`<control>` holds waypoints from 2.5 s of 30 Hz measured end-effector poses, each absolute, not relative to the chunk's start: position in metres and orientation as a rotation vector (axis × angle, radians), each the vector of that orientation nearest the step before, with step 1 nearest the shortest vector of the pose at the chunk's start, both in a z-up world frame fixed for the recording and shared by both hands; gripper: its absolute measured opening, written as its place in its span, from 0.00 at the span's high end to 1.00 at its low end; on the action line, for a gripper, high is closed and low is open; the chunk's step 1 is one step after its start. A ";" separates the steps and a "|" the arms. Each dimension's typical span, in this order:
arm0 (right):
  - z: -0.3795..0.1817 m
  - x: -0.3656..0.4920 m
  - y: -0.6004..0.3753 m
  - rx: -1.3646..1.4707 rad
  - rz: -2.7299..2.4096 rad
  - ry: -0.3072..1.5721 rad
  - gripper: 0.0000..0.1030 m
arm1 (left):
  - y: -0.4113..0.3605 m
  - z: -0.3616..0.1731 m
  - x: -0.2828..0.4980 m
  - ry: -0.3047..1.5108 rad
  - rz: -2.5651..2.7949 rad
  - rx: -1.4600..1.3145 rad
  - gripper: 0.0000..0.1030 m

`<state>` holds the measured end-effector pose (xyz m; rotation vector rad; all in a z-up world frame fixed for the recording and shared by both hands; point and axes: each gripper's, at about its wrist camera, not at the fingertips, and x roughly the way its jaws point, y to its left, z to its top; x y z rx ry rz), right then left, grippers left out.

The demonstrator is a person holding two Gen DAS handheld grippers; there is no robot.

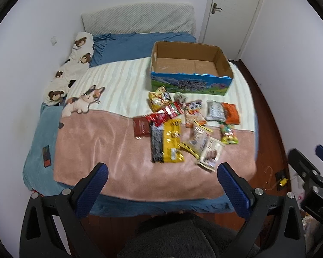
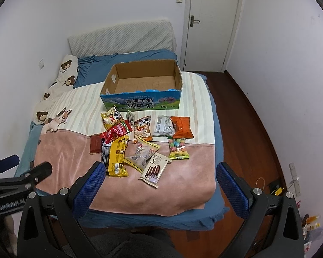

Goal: Organize snacks
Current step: 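Grasp the yellow-black bag with left tool while right tool grasps the Franzzi cookie pack, then carry both packs into the cardboard box and open both tools to release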

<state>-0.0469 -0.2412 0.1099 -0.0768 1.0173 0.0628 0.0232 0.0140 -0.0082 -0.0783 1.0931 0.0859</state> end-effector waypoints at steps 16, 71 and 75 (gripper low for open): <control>-0.128 0.071 -0.277 0.233 0.003 1.403 0.01 | 0.038 -0.222 0.166 1.483 0.081 -0.051 0.00; -0.168 0.063 -0.243 0.215 0.126 1.420 0.43 | 0.057 -0.202 0.058 1.284 -0.131 -0.164 0.18; -0.106 0.101 -0.240 0.211 0.194 1.333 0.43 | 0.050 -0.138 0.099 1.201 -0.146 -0.203 0.18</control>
